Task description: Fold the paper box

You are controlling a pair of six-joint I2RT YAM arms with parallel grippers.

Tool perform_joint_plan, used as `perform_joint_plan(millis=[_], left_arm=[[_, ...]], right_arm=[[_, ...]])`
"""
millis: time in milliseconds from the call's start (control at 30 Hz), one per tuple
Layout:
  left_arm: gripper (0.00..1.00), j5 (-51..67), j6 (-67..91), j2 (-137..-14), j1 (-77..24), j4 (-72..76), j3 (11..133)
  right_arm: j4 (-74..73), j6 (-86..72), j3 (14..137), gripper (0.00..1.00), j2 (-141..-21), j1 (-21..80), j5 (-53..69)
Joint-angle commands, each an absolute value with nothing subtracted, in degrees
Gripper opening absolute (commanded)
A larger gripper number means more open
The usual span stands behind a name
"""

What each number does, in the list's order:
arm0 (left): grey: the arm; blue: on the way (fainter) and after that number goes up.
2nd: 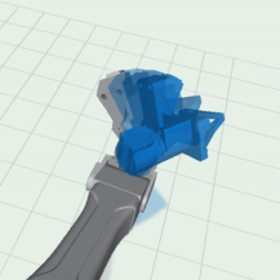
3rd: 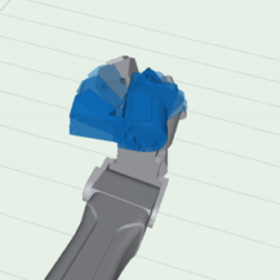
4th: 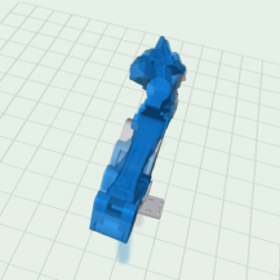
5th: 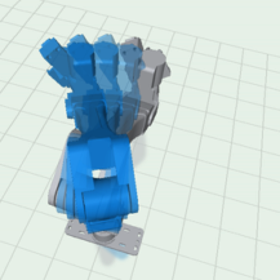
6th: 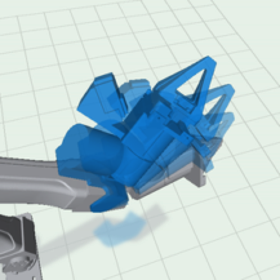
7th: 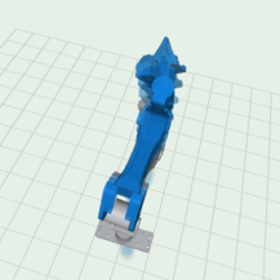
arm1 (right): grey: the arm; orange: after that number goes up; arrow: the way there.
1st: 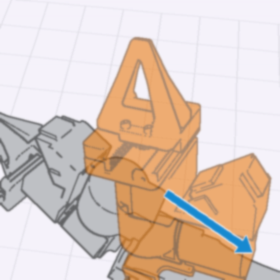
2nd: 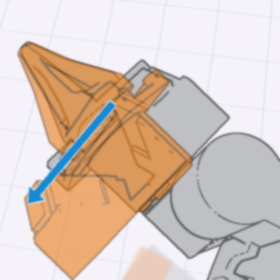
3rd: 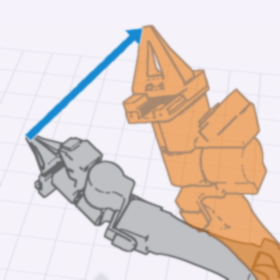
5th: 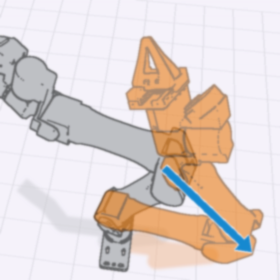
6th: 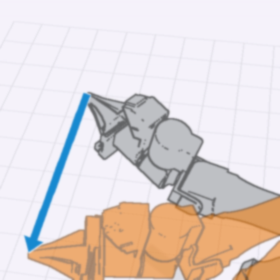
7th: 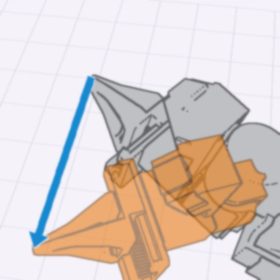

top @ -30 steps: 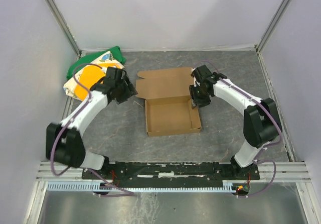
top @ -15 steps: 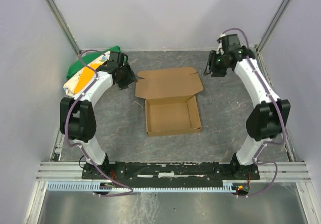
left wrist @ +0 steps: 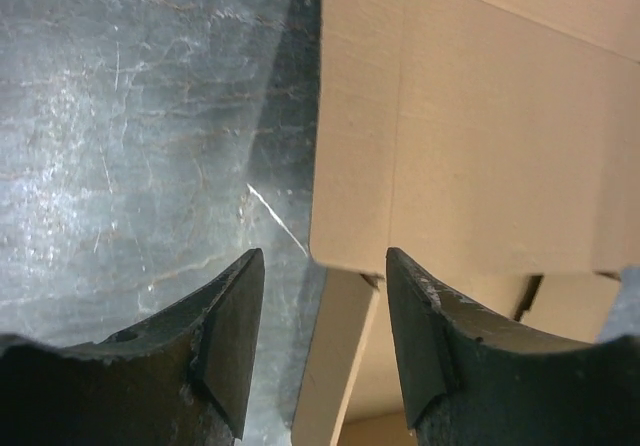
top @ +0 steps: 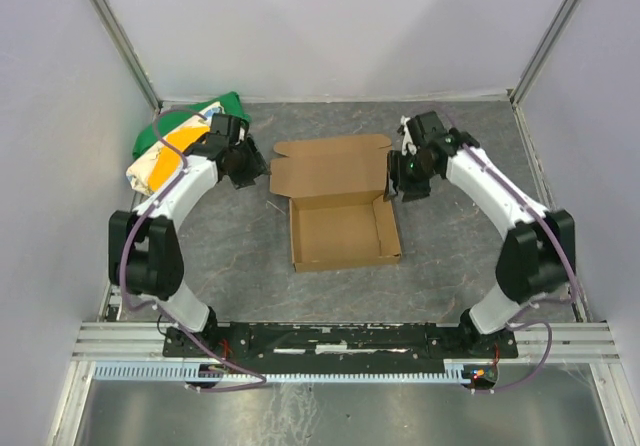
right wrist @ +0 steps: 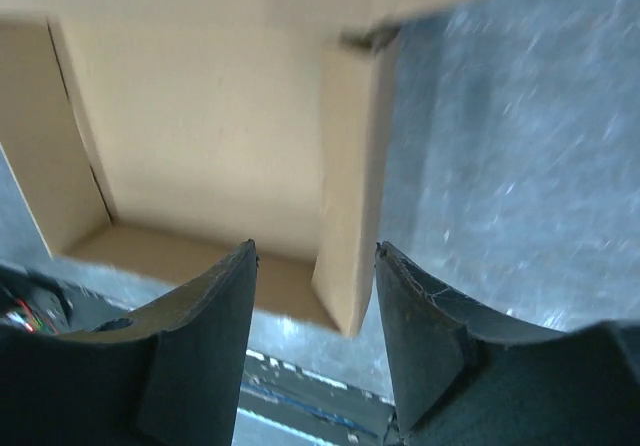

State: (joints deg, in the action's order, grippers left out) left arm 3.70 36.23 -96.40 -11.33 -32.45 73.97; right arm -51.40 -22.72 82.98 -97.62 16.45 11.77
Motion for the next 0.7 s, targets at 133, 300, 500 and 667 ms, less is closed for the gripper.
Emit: perform_joint_plan(millis=[133,300,500,667], left_arm=[[0.51,15.5,31.1,-75.8,-12.0,-22.6,60.4],[0.49,18.5,27.3,-70.9,-15.1,-25.2,53.4],[0.48,20.7,25.1,-73.8,-16.9,-27.4,50.9],[0.47,19.9,25.1,-76.0,-20.0,-27.4,51.5]], right_arm=[[-46.5,-25.3,69.6,0.57,-89.1,22.0,5.0],[-47.4,-23.8,71.4,0.56,-93.0,23.9,4.8],[-47.9,-23.8,73.4,0.54,-97.5,25.3,4.7],[-48.1,-24.3,74.6,0.46,-100.7,26.8,-1.2]])
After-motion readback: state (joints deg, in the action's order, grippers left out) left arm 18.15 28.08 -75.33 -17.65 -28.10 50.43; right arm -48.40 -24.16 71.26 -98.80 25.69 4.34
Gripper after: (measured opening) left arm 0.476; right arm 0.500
